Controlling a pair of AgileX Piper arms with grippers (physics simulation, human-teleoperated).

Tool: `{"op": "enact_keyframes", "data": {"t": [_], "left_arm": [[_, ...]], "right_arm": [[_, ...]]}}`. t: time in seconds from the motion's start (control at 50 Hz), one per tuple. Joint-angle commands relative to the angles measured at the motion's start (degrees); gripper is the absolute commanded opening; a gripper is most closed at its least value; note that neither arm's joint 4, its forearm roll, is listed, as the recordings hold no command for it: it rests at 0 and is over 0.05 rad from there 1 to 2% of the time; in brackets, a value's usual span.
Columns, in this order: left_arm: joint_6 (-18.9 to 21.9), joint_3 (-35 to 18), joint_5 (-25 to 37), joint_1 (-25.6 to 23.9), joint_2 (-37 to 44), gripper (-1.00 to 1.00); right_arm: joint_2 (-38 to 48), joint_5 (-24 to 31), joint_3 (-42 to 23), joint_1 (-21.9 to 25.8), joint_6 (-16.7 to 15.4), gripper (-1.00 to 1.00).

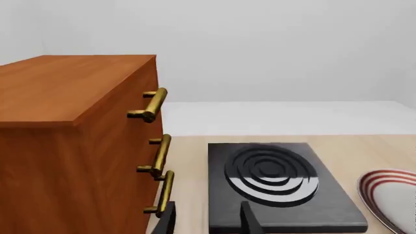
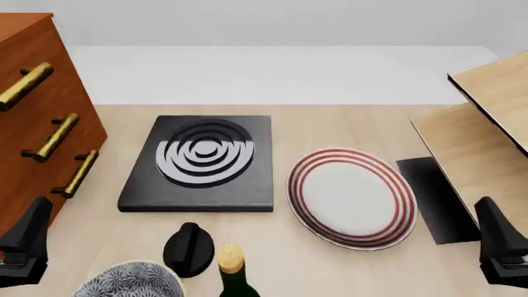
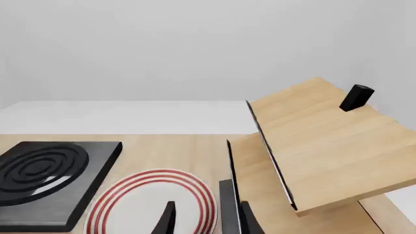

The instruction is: Pick up the akita bowl and put it on the plate.

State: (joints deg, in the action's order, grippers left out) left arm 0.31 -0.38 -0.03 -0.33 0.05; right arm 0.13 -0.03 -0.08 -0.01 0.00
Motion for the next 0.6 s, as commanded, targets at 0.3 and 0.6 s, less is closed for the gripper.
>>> {"op": "enact_keyframes", "data": {"t": [0.3, 0.6], "left_arm": [[1.72, -10.45, 17.26, -4.75, 0.36, 1.00], [6.93, -26.45, 35.06, -7.99, 1.65, 1.00]], "right_arm": [[0.29, -0.07, -0.17, -0.01, -0.01, 1.00], [0.30, -0.07, -0.17, -0.01, -0.01, 1.00]]}}
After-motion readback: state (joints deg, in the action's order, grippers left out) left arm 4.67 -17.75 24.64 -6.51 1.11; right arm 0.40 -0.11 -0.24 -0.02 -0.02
